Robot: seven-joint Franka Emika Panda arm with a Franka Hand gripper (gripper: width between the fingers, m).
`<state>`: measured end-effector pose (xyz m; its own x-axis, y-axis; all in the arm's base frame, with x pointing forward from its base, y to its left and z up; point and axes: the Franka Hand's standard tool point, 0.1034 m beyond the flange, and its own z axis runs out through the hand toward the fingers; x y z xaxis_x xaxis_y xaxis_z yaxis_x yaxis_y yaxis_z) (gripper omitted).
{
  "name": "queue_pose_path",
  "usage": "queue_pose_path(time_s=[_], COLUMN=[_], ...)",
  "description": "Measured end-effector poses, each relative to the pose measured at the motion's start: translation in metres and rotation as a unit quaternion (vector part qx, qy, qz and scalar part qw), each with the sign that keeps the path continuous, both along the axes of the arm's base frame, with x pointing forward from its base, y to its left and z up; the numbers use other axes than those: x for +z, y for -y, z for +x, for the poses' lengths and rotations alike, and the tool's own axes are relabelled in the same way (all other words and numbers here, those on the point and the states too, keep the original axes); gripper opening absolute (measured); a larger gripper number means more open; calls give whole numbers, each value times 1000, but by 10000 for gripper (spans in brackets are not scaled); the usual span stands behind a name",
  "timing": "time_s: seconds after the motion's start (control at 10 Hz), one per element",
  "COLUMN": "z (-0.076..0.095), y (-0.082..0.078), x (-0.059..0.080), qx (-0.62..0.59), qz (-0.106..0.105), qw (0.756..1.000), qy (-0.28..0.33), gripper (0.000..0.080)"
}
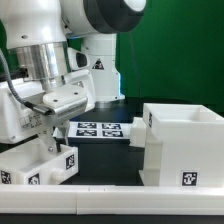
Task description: Assemble drawer
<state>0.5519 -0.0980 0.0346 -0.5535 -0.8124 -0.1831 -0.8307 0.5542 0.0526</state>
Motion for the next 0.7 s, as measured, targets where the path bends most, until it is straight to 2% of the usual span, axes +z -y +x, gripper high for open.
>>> queue_pose_path(time_s=[0.1, 0.2, 0.3, 0.4, 0.5, 0.7], z=[-2, -5, -6, -5, -1, -1], y=[0, -3, -6, -2, 4, 5], x=[0, 8, 15, 17, 19, 18], qx=[63, 192, 312, 319, 328, 398], qz=[-6, -19, -26, -31, -51, -55], qw=[998, 981, 949, 946, 942, 913], qy=[7, 23, 44, 50, 59, 69], gripper=[48, 47, 35, 35, 28, 18])
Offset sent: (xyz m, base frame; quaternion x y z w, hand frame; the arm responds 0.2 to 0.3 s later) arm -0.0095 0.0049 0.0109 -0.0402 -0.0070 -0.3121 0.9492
